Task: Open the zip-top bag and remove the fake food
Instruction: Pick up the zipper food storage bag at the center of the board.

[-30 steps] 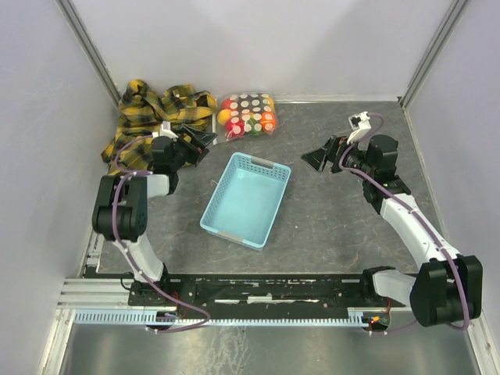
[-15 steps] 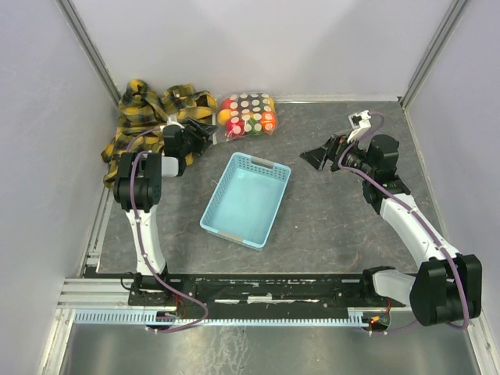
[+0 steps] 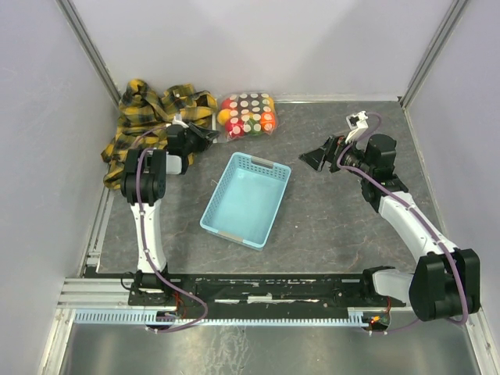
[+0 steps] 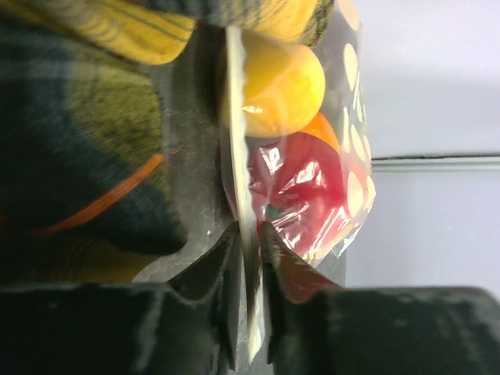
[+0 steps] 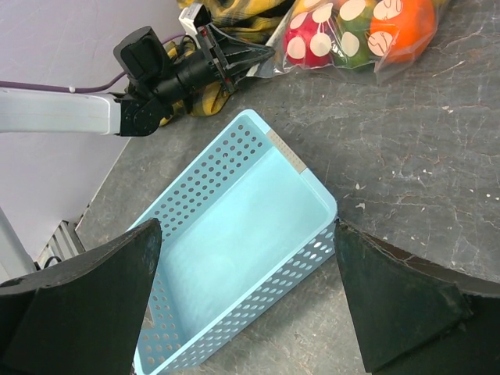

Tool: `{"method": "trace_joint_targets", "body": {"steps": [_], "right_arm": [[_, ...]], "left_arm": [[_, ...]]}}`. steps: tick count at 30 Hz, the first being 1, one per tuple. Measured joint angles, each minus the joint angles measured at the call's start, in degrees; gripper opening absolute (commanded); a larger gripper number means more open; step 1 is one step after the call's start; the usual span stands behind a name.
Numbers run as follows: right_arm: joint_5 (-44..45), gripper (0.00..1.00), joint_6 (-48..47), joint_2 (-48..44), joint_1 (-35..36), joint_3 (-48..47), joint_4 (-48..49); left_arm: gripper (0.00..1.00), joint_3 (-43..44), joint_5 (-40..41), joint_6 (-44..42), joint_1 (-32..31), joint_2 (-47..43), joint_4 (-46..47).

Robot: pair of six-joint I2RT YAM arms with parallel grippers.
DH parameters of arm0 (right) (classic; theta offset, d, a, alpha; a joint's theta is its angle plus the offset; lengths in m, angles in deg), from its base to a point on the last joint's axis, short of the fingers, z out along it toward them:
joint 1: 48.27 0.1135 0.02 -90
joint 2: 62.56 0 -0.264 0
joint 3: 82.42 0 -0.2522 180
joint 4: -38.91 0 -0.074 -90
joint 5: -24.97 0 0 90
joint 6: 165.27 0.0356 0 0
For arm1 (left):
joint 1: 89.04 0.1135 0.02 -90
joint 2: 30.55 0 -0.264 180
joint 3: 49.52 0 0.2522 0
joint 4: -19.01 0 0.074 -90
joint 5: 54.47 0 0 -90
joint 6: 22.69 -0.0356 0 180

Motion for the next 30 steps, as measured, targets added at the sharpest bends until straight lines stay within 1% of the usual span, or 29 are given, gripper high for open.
{"method": "trace_joint_targets", "body": {"steps": [1, 2, 8, 14, 23, 30], "right_arm": [[0.0, 0.99, 0.0, 0.0, 0.0, 0.0, -0.1], [-0.1, 0.99, 0.0, 0.0, 0.0, 0.0, -0.1], [-0.2, 0.99, 0.0, 0.0, 0.0, 0.0, -0.3], [-0.2, 0.99, 0.0, 0.0, 0.0, 0.0, -0.3], [-0.2, 0.99, -0.8, -0.2, 0.0, 0.0, -1.4], [1.4, 1.00, -2.4, -0.5, 0.0, 0.0, -4.1]], "left_arm": [[0.05, 0.3, -0.5, 0.2, 0.0, 0.3, 1.0], [0.03, 0.6, -1.0, 0.5, 0.0, 0.7, 1.7], [0.03, 1.2, -3.9, 1.2, 0.0, 1.6, 4.6], [0.03, 5.6, -6.1, 3.5, -1.3, 1.6, 5.3], [0.03, 14.1, -7.0, 7.8, -7.9, 1.6, 5.9], [0.03, 19.0, -7.0, 8.2, -14.5, 1.4, 4.3]]}}
